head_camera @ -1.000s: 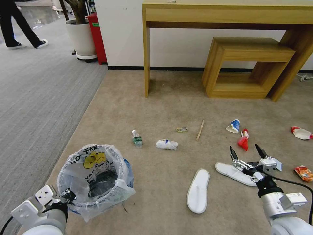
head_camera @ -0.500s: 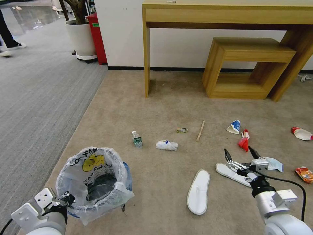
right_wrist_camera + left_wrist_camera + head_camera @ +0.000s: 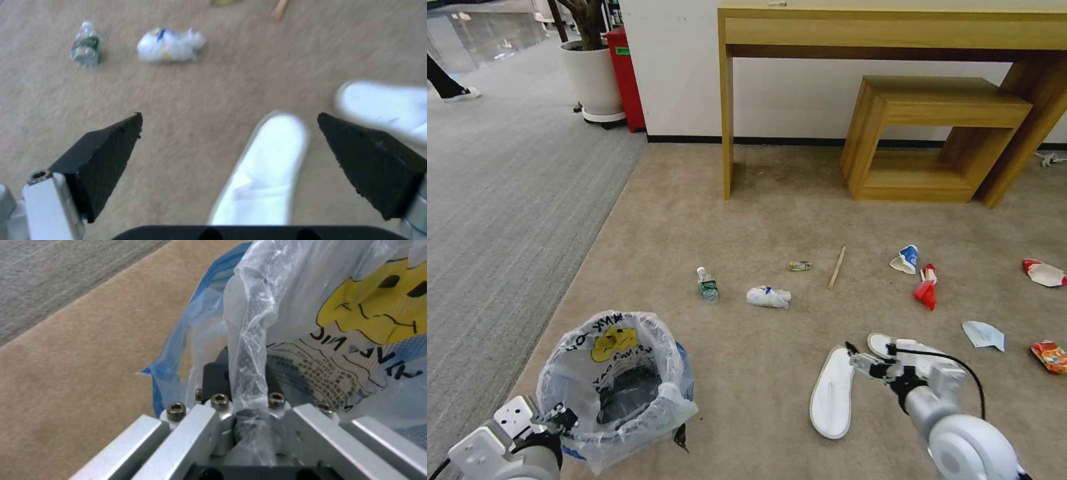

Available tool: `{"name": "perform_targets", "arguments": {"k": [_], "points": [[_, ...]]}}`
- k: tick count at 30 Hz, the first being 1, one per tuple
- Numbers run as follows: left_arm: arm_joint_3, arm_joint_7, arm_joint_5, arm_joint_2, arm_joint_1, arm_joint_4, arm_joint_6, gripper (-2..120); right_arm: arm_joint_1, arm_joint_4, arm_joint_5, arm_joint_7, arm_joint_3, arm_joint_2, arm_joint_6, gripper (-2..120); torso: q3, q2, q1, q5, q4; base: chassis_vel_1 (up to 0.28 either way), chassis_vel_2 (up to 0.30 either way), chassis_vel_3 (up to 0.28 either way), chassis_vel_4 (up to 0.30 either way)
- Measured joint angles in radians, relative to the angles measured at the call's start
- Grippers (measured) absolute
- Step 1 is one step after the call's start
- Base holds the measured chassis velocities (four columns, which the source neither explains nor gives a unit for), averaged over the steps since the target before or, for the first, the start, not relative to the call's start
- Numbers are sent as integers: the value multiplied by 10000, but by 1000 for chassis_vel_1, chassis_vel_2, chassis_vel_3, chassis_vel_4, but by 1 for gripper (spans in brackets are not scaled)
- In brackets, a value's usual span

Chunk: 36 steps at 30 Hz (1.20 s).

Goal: Pick up the trash bin and place the garbage on the floor into it.

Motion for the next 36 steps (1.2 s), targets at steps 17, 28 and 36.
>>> {"name": "perform_targets", "arguments": {"k": [17, 28, 36], "points": [[48, 107, 438, -339, 157, 0, -75, 0, 2615, -2773, 1177, 1606, -1970, 1364, -1848, 100, 0, 0, 0, 2, 1, 0, 0, 0, 0], [39, 112, 469, -316, 152, 0, -98, 0, 2369, -3476, 865, 1857, -2272, 1690, -2050, 100, 0, 0, 0, 0, -1, 0, 0, 0, 0], [67, 113, 448, -248, 121, 0, -112, 0, 2498, -3906, 669, 1841, -2185, 1952, -1955, 99, 0, 0, 0, -2, 0, 0, 0, 0, 0]]}}
